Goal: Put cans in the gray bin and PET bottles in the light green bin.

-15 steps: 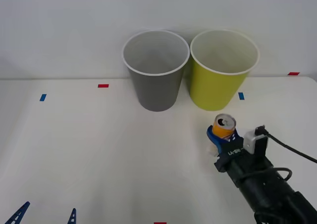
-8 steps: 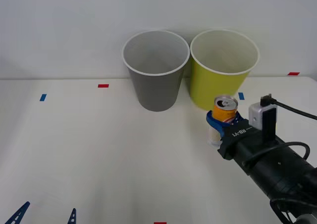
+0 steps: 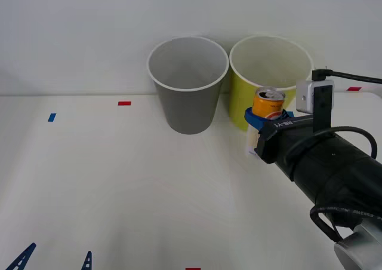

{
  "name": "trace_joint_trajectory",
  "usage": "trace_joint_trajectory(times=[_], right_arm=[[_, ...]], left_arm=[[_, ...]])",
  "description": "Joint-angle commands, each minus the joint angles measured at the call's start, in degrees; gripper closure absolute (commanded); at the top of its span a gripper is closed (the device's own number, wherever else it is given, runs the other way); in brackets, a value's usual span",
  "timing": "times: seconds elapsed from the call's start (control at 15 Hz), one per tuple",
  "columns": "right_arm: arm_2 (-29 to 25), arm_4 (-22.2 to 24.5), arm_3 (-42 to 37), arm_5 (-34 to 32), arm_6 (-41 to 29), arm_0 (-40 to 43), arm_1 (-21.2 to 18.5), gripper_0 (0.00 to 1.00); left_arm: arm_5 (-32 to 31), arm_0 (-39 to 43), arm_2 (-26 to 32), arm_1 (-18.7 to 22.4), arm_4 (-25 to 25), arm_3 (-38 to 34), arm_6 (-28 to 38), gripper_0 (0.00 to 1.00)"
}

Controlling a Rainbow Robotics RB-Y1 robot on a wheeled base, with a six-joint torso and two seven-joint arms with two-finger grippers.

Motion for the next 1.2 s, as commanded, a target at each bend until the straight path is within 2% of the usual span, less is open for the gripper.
trace_joint_trajectory(times=[0.07,0.27,0.53,0.73,0.87,1.0,1.2], right_arm=[[0.83,-1.55,-0.11,5.45,-5.32,-6.32,0.96,1.0],[-1.63,-7.18,-0.11,5.54,-6.02,-10.62,0.69,1.0],[-11.12,-21.77,-0.11,12.31,-3.03,-18.09,0.08,1.0],[-13.58,-26.08,-0.11,13.36,-0.31,-22.75,-0.27,1.0],[-13.58,-26.78,0.13,13.27,1.1,-26.18,-0.01,1.0],[-13.67,-29.5,5.31,10.81,5.58,-29.69,-0.01,1.0],[-13.32,-30.82,12.96,4.31,11.38,-32.24,-0.18,1.0]], left_arm=[[0.0,0.0,0.0,0.0,0.0,0.0,0.0,0.0],[0.0,0.0,0.0,0.0,0.0,0.0,0.0,0.0],[0.0,0.0,0.0,0.0,0.0,0.0,0.0,0.0],[0.0,0.0,0.0,0.0,0.0,0.0,0.0,0.0],[0.0,0.0,0.0,0.0,0.0,0.0,0.0,0.0],[0.0,0.0,0.0,0.0,0.0,0.0,0.0,0.0],[0.0,0.0,0.0,0.0,0.0,0.0,0.0,0.0]])
